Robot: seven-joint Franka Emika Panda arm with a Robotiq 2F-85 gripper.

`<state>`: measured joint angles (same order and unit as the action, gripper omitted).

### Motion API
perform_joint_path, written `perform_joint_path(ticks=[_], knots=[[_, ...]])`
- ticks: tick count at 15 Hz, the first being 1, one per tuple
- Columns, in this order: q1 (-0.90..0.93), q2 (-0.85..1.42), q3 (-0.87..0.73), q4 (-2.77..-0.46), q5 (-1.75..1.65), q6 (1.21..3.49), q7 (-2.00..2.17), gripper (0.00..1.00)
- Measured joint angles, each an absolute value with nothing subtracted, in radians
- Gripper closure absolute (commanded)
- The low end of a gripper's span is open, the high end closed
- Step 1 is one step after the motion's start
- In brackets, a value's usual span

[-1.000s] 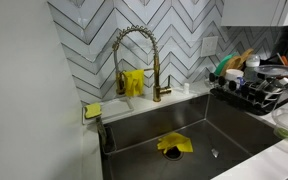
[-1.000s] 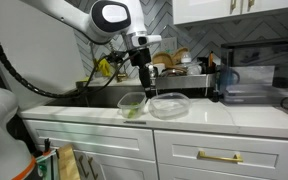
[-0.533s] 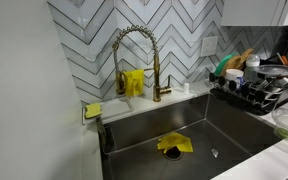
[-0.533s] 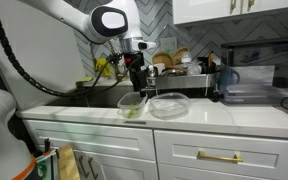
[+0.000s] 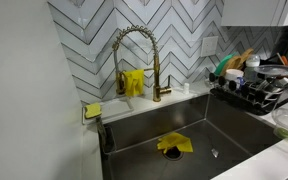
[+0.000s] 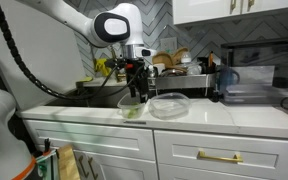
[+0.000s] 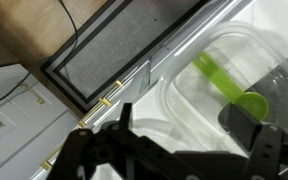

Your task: Remove the lunchbox from the sink,put it on the counter, remove the lunchbox from the drying rack, put it on the counter, put the lunchbox on the left in the lunchbox on the right and then put them in the sink

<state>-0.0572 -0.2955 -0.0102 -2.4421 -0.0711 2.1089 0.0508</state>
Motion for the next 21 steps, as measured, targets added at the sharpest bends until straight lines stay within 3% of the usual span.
perform_joint_path(ticks=[2,5,7,8,9,17,18,21], knots=[[-0.055,-0.287,-0.010,-2.443,-0.071,2.111,0.026,0.15],[-0.055,-0.271,-0.010,-2.443,-0.080,2.131,0.025,0.08],[-0.055,-0.261,-0.010,-2.444,-0.079,2.161,0.026,0.10],[-0.055,-0.256,-0.010,-2.444,-0.079,2.174,0.026,0.19],[-0.055,-0.251,-0.010,-2.444,-0.079,2.180,0.026,0.34],[-0.055,-0.206,-0.009,-2.443,-0.080,2.207,0.027,0.96],[-0.055,-0.204,-0.009,-2.442,-0.079,2.209,0.027,1.00],[-0.051,-0.204,-0.009,-2.434,-0.077,2.210,0.026,0.97]])
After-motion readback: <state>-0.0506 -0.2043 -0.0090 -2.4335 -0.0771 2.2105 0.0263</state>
